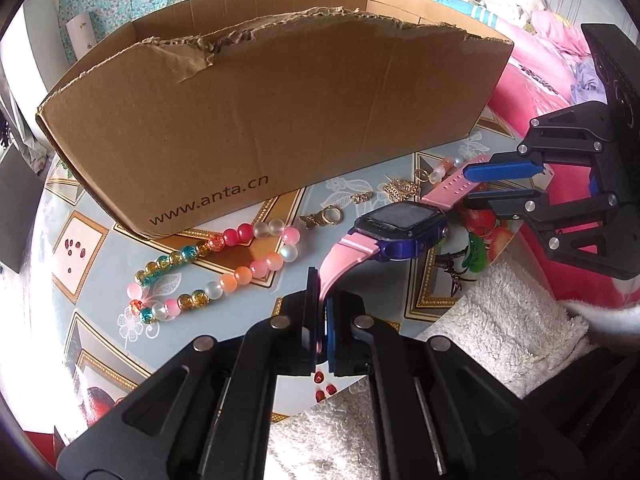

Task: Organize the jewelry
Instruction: 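Close the right gripper on the other pink strap while the left gripper holds, then lift the pink smartwatch with both grippers and carry it over the cardboard box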

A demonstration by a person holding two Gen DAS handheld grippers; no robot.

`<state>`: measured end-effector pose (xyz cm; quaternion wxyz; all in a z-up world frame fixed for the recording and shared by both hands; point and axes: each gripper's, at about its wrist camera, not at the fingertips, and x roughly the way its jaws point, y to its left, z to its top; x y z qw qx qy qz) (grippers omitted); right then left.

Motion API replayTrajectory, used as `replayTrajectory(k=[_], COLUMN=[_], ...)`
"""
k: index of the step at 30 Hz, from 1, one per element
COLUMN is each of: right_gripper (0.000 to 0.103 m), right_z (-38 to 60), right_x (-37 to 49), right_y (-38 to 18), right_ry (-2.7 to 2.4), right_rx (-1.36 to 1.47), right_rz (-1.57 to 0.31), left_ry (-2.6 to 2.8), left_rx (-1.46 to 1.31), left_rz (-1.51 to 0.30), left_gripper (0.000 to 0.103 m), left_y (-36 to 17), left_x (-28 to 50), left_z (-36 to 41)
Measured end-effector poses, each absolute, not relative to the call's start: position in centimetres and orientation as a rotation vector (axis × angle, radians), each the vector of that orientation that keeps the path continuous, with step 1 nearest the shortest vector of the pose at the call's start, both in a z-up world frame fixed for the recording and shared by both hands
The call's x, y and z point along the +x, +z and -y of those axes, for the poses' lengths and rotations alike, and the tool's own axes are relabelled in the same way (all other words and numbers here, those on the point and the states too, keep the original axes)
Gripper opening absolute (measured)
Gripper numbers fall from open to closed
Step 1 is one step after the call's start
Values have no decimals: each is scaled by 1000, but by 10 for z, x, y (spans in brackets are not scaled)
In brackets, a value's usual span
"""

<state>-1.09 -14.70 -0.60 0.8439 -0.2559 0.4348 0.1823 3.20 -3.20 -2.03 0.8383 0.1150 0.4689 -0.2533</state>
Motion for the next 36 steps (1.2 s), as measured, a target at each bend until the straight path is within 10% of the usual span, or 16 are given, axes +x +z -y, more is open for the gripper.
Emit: replayTrajectory(k=[36], right_gripper=[16], right_z=[145], right_x=[4], right_y=[-18], right_ry=[205], right_rx=[-650], right_rz=[-866], left_ry=[-604], left_rx=[187], left_rz=[-1002], left_gripper=[3], left_y=[-20], left_x=[45], left_z=[11])
